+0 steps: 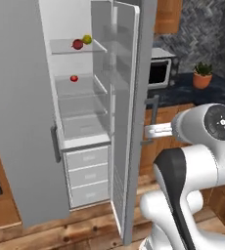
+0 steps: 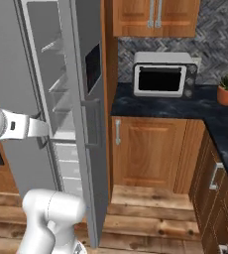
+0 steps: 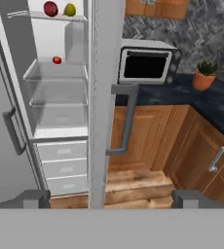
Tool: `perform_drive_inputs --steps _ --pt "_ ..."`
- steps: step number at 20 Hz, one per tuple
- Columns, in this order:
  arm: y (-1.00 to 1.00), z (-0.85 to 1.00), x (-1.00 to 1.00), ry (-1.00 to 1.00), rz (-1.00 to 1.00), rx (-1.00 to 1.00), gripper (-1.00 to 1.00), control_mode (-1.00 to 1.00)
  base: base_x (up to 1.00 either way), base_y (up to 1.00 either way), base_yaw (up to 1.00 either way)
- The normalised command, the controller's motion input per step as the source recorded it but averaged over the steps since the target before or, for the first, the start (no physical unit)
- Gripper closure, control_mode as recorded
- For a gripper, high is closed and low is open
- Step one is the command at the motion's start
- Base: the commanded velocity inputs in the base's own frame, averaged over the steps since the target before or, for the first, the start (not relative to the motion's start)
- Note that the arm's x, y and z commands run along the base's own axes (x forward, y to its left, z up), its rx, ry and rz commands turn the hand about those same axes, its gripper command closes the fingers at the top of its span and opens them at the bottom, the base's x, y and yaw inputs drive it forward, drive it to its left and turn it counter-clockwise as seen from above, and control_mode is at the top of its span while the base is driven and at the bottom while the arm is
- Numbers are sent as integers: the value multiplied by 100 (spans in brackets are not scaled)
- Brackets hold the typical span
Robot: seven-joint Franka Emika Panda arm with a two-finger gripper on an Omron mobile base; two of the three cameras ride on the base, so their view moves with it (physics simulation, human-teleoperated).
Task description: Place the pear in the correct fridge rack based on whether it is a fruit or vegetable. Finally, close the fridge door.
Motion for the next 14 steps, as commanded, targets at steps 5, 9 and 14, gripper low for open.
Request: perform_drive_inputs --steps 5,9,14 --pt "0 0 0 0 0 0 -100 100 22 -86 23" --pt "0 0 0 0 0 0 -100 100 40 -79 38" --pt "0 0 0 0 0 0 -100 100 64 -56 44"
